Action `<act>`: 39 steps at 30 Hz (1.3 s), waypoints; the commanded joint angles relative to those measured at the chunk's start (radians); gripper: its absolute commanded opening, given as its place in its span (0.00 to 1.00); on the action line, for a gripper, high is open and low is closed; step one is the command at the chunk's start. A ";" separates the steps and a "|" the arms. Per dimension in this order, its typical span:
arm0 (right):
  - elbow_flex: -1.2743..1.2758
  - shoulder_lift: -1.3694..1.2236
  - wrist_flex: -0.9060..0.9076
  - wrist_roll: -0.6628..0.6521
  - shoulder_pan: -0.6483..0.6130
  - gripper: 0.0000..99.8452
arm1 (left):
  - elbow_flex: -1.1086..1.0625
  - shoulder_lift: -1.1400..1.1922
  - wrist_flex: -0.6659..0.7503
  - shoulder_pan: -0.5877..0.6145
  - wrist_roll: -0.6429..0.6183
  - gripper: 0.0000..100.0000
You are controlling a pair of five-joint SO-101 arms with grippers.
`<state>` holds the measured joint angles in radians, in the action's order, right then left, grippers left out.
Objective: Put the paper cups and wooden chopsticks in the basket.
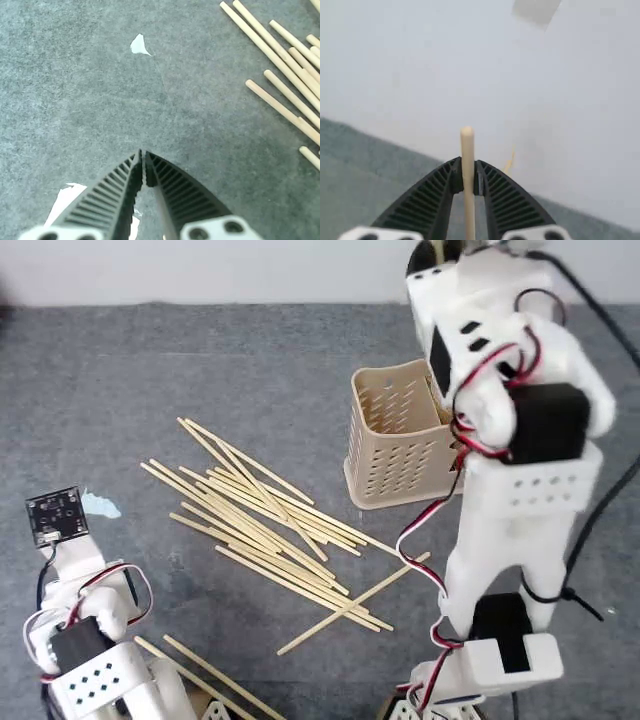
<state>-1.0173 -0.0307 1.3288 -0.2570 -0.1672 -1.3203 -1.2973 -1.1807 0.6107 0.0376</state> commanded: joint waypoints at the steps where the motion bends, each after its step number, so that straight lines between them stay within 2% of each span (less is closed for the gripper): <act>1: -0.112 0.042 -0.064 -0.005 0.005 0.01 | 0.008 -0.012 0.018 -0.003 -0.006 0.01; 9: -0.114 0.042 -0.183 0.035 0.005 0.01 | 0.008 -0.012 0.018 -0.003 -0.006 0.01; 18: -0.060 0.042 -0.179 0.149 0.004 0.01 | 0.008 -0.012 0.018 -0.003 -0.006 0.01; 32: 0.081 0.041 0.044 0.180 -0.005 0.01 | 0.008 -0.012 0.018 -0.003 -0.006 0.01; 34: 0.127 0.041 0.044 0.180 -0.005 0.02 | 0.008 -0.012 0.018 -0.003 -0.006 0.01; 39: 0.180 0.042 0.033 0.183 0.002 0.16 | 0.008 -0.012 0.018 -0.003 -0.006 0.01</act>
<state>-0.8362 -0.0292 1.3671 -0.0898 -0.1688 -1.3203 -1.2973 -1.1807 0.6091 0.0376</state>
